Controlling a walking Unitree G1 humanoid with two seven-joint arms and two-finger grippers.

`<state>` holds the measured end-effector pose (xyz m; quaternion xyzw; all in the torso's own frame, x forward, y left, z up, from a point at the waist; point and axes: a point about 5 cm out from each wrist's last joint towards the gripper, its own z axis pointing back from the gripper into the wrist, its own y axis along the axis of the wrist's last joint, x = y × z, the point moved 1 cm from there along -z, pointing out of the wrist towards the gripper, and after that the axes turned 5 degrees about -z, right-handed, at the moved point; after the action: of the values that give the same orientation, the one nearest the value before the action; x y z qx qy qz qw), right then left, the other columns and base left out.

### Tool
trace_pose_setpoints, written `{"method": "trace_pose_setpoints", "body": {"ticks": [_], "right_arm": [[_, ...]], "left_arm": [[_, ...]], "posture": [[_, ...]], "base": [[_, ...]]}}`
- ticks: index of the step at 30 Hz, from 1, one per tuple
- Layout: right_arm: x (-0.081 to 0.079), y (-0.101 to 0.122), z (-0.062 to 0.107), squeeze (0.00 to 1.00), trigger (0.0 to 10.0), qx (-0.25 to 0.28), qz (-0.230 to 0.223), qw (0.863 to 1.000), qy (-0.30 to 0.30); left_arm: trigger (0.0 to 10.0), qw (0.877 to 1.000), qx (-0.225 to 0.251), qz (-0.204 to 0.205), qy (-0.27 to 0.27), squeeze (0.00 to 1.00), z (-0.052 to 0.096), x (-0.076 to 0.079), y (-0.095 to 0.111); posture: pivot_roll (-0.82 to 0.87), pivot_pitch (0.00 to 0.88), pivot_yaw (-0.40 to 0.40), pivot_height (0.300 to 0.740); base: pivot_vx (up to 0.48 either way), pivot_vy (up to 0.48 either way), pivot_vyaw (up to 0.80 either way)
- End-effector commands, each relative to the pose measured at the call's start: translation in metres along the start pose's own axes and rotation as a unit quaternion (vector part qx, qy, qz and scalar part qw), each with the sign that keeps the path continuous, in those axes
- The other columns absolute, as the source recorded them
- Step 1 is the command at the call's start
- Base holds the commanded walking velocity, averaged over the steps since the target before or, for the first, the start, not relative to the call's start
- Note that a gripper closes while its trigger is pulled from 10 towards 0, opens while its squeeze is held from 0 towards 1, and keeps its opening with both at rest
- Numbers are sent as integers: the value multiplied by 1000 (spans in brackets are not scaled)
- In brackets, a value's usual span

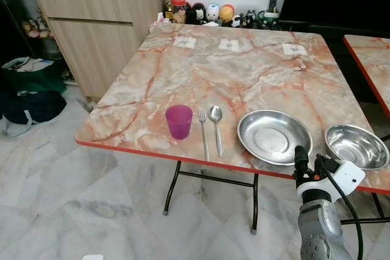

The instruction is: Setting the table

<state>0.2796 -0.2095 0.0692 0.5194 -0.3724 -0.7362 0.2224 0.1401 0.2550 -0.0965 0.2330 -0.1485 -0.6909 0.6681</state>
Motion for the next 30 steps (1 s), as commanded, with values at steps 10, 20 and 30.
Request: {"method": "trace_pose_setpoints", "body": {"ticks": [10,20,30], "right_arm": [[-8,-12,-24,0,10000,-57,12,998,-29],[-16,-10,-37,0,10000,-54,1,998,-33],[-7,-8,-50,0,10000,-70,20,995,-75]], "left_arm": [[10000,1000,-7,-9,-2,0,1,1,-4],[10000,1000,-7,-8,0,0,1,1,-4],[10000,1000,-2,1,4,0,0,-1,-1]], "posture": [[-75,0,6,740],[-61,0,6,740],[-61,0,21,740]], "base": [[0,0,0],[0,0,0],[0,0,0]]}}
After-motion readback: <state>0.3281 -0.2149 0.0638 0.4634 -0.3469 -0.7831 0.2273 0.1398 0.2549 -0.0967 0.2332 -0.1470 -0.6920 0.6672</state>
